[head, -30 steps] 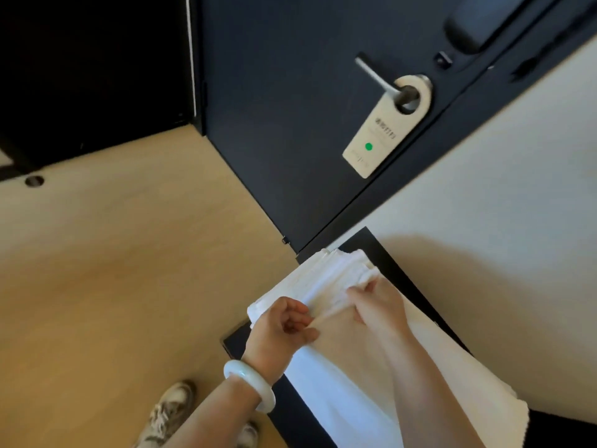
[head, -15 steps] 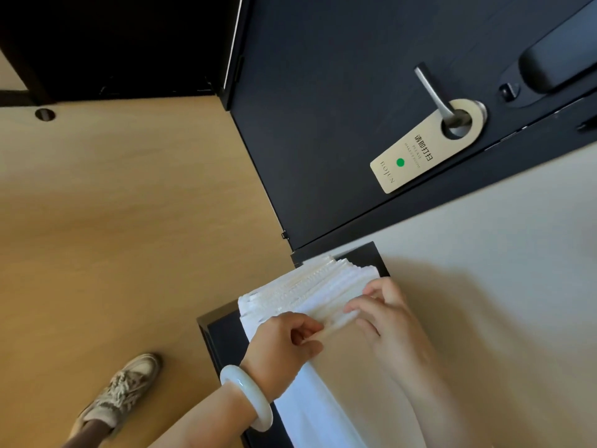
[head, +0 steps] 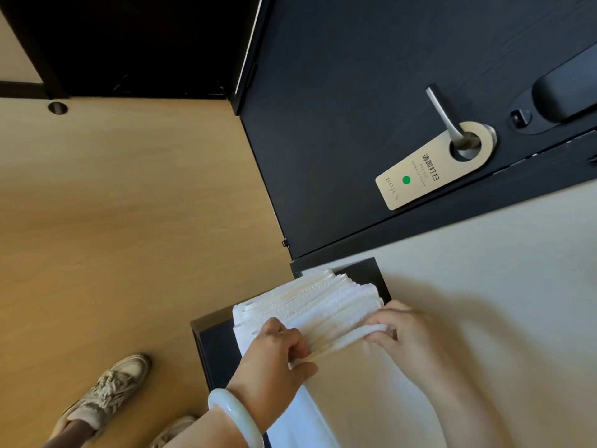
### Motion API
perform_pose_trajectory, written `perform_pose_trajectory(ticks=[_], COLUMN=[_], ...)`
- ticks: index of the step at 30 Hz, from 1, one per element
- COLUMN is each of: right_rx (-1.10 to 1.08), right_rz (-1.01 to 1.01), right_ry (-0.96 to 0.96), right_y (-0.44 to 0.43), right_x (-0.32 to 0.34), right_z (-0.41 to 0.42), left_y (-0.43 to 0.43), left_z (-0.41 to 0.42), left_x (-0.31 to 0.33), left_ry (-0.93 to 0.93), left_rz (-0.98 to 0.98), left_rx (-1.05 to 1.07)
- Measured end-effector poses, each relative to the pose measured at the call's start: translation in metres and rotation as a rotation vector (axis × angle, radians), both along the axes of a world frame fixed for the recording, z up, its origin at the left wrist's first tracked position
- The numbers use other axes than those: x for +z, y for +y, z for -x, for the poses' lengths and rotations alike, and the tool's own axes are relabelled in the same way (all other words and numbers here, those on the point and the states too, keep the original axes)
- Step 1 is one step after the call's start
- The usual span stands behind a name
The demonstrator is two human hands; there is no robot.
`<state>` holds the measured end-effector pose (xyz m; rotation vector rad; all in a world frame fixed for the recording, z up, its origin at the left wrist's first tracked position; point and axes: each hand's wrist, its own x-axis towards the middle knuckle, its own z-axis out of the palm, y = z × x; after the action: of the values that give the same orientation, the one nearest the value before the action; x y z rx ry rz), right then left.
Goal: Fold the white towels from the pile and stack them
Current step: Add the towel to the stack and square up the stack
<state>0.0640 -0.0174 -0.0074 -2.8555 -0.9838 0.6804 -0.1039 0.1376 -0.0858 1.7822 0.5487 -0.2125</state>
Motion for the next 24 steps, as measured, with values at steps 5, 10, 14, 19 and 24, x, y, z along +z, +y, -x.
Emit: perform_pose_trajectory(ticks=[5,10,14,19,24], right_rx=[0.087,0.36,0.403,0.459,0.316], right_rz=[-0.02,0.088,0.125,0.281,0.344], right_ry=[-0.125,-0.099,-0.051,-0.023,0.134], right_y=[0.007,0.016,0.021,0.032,0.032], right_x=[-0.008,-0.015,-0.025,-0.022,-0.009], right_z=[0.007,0.012,0.008,-0.005,-0.014], left_y=[-0.006,-0.01,-0.014,-0.012,-0.006], left_z=[0.001,0.004,0.006,-0.002,-0.007], left_x=[0.001,-0.002,-0.003,-0.001,0.006], left_ry=[-0.009,0.048,0.101,0.145,0.167], left_rz=[0.037,0.133,0.232,0.197,0.205], left_rx=[0.051,0.153,0.227,0.184,0.12])
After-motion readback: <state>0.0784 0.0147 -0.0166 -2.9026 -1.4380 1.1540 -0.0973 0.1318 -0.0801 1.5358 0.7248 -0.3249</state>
